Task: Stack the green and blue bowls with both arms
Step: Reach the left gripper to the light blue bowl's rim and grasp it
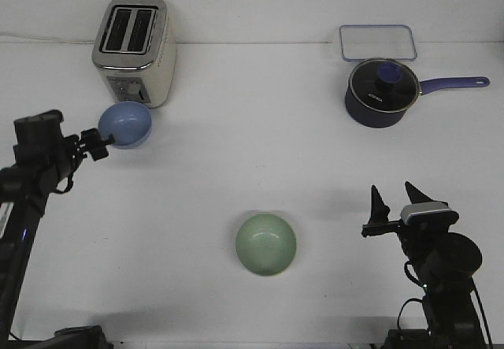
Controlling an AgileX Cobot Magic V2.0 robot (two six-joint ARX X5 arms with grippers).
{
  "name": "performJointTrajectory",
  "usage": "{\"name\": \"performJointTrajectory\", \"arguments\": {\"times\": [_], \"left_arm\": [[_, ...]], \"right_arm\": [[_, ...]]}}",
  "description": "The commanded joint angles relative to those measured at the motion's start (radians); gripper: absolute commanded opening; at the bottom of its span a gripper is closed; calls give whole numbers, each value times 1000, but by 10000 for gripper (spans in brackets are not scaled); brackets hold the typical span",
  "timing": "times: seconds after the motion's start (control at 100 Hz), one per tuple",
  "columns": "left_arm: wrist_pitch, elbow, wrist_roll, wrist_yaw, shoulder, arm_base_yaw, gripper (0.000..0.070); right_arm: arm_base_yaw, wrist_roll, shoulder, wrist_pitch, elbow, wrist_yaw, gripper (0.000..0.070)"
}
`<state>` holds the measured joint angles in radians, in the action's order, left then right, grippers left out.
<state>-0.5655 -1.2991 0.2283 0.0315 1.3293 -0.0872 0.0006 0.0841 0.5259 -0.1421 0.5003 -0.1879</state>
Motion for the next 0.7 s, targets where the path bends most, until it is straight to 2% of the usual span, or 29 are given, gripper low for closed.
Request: {"name": "performJointTrajectory", "arguments": {"times": [0.0,0.13,0.32,0.69], "left_arm": [[-7,-81,-37,-29,96,-12,584],[-17,-185,-33,-101,246,-36,585],[-15,-261,-38,-101,420,-68,585],[77,-333,-53,-122,661,-97,586]], "right_arm": [[0,16,4,15,8,-4,478],[0,18,4,15,8,-6,478],[0,19,4,15,8,-6,478],[0,19,5,12,8,-6,478]]}}
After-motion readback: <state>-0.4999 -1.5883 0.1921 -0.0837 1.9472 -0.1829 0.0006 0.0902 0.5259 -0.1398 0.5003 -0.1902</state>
